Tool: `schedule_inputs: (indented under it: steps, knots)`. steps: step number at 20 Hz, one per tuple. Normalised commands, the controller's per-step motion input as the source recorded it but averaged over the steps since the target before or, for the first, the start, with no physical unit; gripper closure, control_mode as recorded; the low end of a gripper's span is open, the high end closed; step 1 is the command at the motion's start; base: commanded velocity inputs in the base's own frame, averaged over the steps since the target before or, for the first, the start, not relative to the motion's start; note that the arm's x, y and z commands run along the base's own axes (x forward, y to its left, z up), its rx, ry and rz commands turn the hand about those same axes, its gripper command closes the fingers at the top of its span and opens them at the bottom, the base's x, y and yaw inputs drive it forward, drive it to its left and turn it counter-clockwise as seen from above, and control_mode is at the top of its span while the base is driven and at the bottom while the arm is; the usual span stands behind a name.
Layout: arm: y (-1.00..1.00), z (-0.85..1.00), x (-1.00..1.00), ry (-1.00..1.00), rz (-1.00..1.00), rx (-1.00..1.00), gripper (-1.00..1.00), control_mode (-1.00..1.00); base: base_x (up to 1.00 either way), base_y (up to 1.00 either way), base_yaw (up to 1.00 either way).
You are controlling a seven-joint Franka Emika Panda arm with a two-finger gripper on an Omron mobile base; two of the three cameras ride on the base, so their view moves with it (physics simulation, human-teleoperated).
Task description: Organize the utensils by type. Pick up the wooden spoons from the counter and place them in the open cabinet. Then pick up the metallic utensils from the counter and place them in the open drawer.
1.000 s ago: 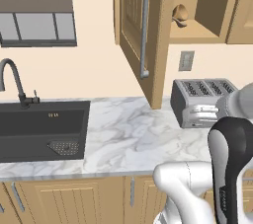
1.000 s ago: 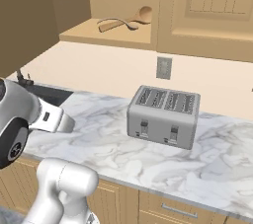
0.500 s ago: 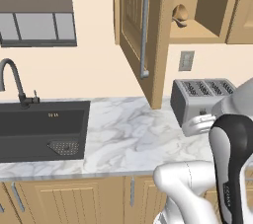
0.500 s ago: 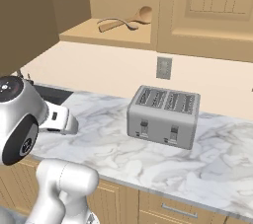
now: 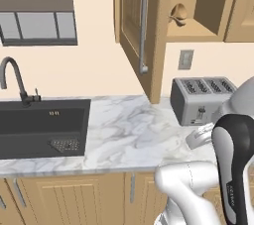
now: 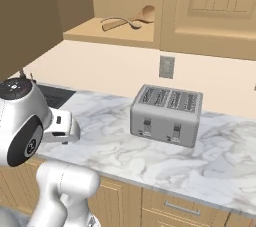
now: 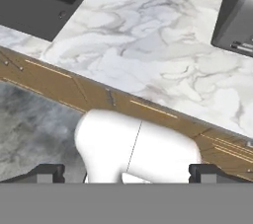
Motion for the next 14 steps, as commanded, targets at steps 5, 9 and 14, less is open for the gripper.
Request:
schedule_inputs:
  steps: [5,9,14]
  knots:
    - [0.0,0.0,0.0,0.0,0.0,0.0,-1.0,1.0,-0.62,-0.09,-0.09]
    - [0.0,0.0,0.0,0.0,0.0,0.0,-1.0,1.0,-0.58,-0.11,-0.22]
    - [0.0,0.0,0.0,0.0,0.0,0.0,-1.0,1.0,-0.48,-0.17,-0.35]
